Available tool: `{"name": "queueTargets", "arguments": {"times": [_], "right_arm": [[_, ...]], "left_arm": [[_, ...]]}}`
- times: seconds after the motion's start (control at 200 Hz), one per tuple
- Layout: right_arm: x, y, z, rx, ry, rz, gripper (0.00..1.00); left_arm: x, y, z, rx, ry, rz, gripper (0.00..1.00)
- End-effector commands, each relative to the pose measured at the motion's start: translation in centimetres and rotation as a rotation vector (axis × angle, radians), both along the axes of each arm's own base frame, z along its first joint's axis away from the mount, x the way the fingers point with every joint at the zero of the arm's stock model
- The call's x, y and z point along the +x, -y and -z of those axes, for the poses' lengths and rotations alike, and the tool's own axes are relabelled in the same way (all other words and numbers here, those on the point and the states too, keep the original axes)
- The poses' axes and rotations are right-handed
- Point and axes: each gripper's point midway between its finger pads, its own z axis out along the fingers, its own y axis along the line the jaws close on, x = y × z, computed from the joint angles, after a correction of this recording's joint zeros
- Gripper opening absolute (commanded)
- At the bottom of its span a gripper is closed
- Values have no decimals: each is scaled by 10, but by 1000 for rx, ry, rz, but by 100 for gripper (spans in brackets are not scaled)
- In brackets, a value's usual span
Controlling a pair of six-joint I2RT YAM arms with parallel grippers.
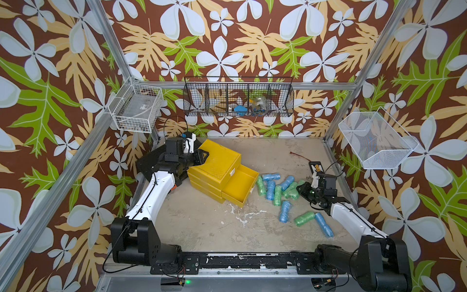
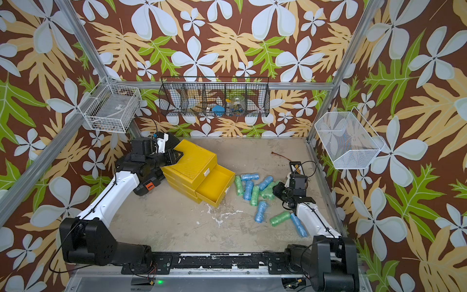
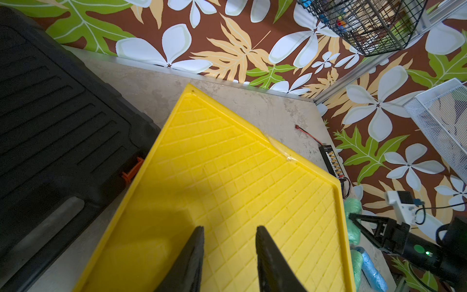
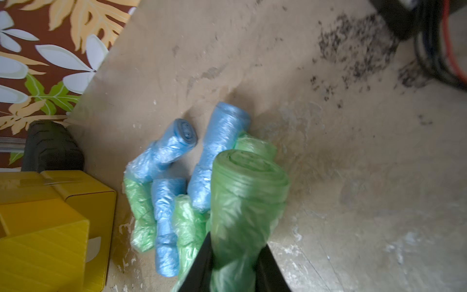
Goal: Sort the rolls of trash bags by color and place them into the drawer
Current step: Pick up the roll of trash bags from the center of the board, then place the roll of trash bags in the drawer.
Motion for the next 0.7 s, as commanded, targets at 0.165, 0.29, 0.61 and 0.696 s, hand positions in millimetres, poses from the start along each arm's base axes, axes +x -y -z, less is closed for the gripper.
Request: {"name": "queueTargets", "arguments": {"times": [0.165, 0.29, 0.61, 0.696], "right_arm": [[13, -55, -73, -118, 172, -275, 23], [19, -113, -98, -169, 226, -464, 23], [20, -238, -126, -334, 339, -834, 23], [21, -256, -121, -376, 335, -893, 23]], "left_arm": [[-6, -4, 16, 22, -52, -9, 38], [-5, -5, 17, 29, -55, -8, 38], [-1, -5, 19, 39, -65, -8, 38], [-1, -5, 19, 40, -67, -9, 38]]}}
